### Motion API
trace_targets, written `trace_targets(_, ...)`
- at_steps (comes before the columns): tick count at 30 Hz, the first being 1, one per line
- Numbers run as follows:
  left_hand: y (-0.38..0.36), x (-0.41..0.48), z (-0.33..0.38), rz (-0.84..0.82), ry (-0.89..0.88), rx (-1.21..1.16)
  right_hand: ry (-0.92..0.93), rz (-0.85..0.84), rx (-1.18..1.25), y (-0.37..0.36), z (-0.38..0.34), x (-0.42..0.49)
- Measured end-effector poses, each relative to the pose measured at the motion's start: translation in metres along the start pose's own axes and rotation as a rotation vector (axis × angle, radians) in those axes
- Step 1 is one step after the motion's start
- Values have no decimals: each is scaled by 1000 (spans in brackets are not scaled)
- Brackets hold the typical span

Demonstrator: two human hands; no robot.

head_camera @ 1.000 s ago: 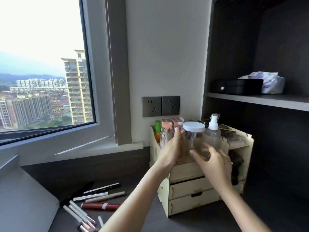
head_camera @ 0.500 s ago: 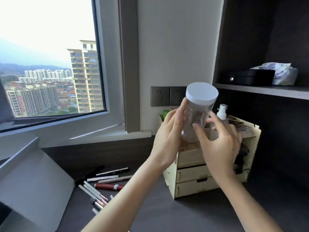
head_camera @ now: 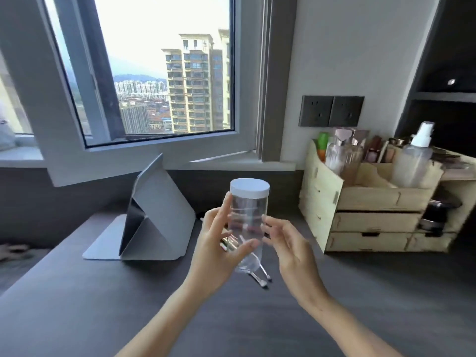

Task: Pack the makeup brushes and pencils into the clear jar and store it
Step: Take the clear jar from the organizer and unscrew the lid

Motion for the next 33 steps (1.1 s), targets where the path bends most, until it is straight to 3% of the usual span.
trace_targets(7, 26, -26, -17, 103, -41, 288, -218, -106, 102, -33, -2, -2)
trace_targets(11, 27, -26, -14, -8, -238, 580, -302, -155, -39, -18, -13, 24)
trace_targets(14, 24, -26, -18, -84, -309, 694, -235, -268, -291, -15, -25, 34)
trace_targets(17, 16, -24, -18, -115, -279, 748, -212, -131, -376, -20, -22, 35)
trace_targets(22, 13, -20, -10, -51, -216, 625, -115, -60, -648, -21, -35, 30)
trace_targets(25, 20, -19, 1, -169, -60, 345, 91, -97, -818, -16, -47, 26)
trace_targets(27, 24, -19, 5, -253, 52, 200, 239, -185, -829, -13, -55, 25)
trace_targets(29, 27, -17, 5, -334, 94, 142, 278, -390, -781, -5, -59, 26)
trace_targets(31, 31, -13, 5, -407, 80, 212, 182, -633, -783, 6, -56, 32)
trace_targets(33, 34, -7, 5, -462, 7, 352, 63, -772, -777, 17, -53, 38)
Point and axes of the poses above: each hand's wrist, its own x-axis towards the middle knuckle, its own y-axis out of the back of the hand, z = x × y, the point moved 3 cm from there along x, towards the middle knuckle, and after that the axes turned 4 degrees about -x, right-handed, at the moved point
